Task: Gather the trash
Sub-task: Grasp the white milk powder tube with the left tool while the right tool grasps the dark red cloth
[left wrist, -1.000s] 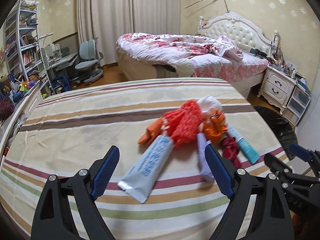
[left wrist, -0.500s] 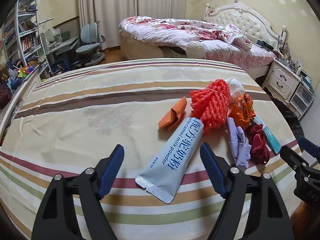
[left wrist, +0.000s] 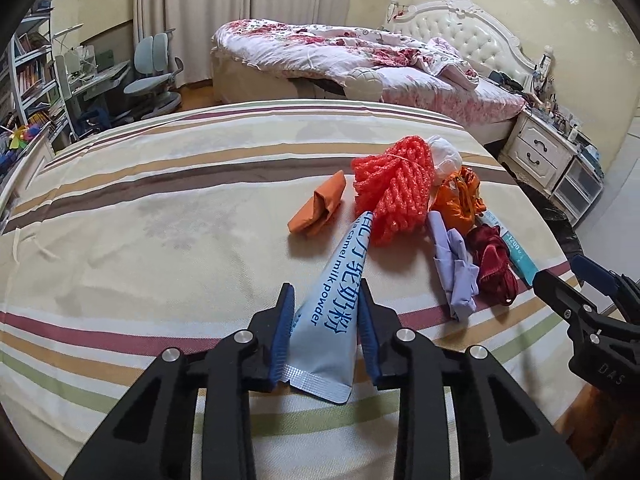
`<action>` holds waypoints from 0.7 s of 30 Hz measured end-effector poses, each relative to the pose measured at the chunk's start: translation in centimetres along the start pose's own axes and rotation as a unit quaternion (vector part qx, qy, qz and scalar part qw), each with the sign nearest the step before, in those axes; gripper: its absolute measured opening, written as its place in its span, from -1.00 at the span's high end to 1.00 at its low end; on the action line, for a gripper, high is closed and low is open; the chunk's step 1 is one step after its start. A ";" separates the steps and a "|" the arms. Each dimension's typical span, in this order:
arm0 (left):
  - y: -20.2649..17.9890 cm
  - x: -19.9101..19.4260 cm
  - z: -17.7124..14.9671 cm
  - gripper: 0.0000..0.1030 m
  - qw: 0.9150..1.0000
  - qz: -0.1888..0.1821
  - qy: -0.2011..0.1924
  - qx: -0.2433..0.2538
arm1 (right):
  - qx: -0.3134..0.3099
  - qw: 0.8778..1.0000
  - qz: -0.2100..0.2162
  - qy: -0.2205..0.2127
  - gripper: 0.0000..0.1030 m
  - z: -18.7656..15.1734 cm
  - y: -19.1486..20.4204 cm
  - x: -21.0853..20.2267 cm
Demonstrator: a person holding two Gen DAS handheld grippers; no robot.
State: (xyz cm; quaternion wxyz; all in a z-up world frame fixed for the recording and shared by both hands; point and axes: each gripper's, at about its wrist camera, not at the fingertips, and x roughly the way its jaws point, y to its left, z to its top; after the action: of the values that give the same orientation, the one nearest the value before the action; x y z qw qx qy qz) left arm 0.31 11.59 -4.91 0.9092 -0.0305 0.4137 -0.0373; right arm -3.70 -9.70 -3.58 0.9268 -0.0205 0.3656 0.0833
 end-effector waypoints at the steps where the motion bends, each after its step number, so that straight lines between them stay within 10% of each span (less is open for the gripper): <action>1: 0.0 -0.2 -0.1 0.41 1.000 -0.001 -0.002 -0.001 | -0.002 1.000 0.002 0.001 -0.55 0.0 0.2 0.1; 21: 2.8 -2.3 -0.2 0.41 0.998 0.038 -0.035 -0.035 | -0.035 0.998 0.043 0.041 0.39 1.0 4.2 2.5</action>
State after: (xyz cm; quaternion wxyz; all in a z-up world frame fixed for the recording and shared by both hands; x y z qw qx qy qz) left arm -1.20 14.62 -3.57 0.9223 -0.0478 0.3833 0.0124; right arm -1.92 -5.12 -4.48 0.9052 -0.0407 0.4007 0.1352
